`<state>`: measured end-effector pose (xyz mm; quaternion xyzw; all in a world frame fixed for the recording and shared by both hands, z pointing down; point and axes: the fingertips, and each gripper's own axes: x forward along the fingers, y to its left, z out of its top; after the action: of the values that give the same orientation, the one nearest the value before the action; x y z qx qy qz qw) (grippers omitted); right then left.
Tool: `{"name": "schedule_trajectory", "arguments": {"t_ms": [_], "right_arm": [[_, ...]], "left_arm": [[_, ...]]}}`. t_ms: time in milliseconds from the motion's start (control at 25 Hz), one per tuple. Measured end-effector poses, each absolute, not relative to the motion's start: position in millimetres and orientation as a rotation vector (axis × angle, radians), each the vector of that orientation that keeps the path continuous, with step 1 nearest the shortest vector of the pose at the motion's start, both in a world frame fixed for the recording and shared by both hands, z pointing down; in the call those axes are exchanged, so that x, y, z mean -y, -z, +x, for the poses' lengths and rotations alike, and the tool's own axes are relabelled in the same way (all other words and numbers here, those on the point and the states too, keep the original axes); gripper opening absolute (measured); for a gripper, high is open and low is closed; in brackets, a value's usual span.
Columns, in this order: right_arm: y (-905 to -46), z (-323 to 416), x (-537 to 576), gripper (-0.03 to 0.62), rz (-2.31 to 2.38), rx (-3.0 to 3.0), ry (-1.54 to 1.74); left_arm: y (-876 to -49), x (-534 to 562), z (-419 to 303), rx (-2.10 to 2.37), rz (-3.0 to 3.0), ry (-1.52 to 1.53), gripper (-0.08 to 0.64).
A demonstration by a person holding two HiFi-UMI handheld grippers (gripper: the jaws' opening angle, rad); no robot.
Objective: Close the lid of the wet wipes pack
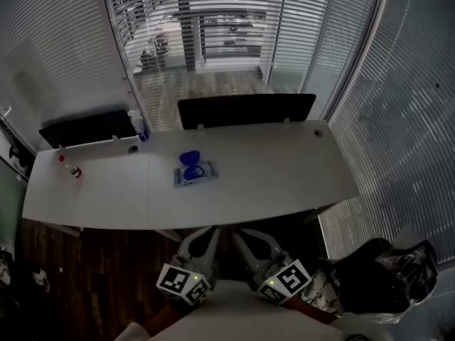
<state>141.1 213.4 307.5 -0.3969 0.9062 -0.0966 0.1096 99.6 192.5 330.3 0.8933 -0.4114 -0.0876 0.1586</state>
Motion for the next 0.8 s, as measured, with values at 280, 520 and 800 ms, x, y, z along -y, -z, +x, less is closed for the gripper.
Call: {"name": "schedule_trajectory", "arguments": {"t_ms": [280,520,800], "right_arm": [[-307,97,-136,0.0,-1.208,-2.698,0.285],[-301,53,-71,0.0,-1.24,-2.719,0.281],[-294,16,-11,0.0,-1.273,-2.714,0.278]], "left_arm": [[-332,-112,59,1.147,2.553,0.26,0.003],[-327,-50,17,1.126,2.532,0.258,0.003],[-326,5,-25,1.131,2.522,0.251,0.003]]}}
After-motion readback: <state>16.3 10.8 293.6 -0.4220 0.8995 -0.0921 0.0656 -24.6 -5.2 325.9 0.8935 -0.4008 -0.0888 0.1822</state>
